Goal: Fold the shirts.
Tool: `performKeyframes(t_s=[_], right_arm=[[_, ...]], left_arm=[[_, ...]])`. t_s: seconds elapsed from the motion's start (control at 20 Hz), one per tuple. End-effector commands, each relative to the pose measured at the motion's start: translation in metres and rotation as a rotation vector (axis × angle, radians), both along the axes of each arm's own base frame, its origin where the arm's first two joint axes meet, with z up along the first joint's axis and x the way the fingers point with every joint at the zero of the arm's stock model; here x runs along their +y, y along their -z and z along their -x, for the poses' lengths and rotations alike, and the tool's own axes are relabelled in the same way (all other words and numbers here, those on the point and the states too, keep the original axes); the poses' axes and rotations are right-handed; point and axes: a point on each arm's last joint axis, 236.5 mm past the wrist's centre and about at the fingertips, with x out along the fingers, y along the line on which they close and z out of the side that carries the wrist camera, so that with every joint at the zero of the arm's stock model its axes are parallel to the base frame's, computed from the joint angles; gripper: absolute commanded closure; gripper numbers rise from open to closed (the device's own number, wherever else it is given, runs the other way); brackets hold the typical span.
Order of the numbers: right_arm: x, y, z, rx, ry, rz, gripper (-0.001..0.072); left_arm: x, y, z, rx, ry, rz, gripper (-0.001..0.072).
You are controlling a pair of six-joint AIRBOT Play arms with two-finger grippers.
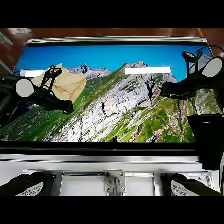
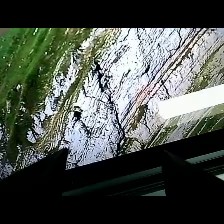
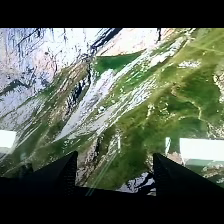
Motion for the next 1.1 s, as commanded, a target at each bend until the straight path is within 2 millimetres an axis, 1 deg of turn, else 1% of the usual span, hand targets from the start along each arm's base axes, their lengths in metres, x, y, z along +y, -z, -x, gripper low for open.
performKeyframes(t_s=[0.0, 0.65, 0.75, 0.85, 0.9, 1.05], right_arm=[[0.0, 0.0, 0.0, 0.0, 0.0, 0.0, 0.012], [0.0, 0.0, 0.0, 0.0, 0.0, 0.0, 0.012], [0.0, -0.002, -0.005, -0.02, 0.005, -0.001, 0.0121], [0.002, -0.003, -0.007, -0.031, 0.007, -0.012, 0.012], [0.003, -0.003, -0.007, -0.031, 0.006, -0.018, 0.012], [0.006, -0.004, -0.007, -0.031, 0.003, -0.027, 0.012]], left_arm=[[0.0, 0.0, 0.0, -0.001, 0.0, 0.0, -0.0002], [0.0, 0.0, 0.0, -0.001, -0.001, 0.0, -0.0002], [-0.003, -0.002, -0.011, -0.042, -0.006, 0.014, -0.0002], [-0.009, -0.008, -0.031, -0.124, -0.018, 0.043, -0.0002], [-0.011, -0.009, -0.034, -0.135, -0.02, 0.053, -0.0002], [-0.011, -0.008, -0.034, -0.132, -0.02, 0.052, -0.0002]])
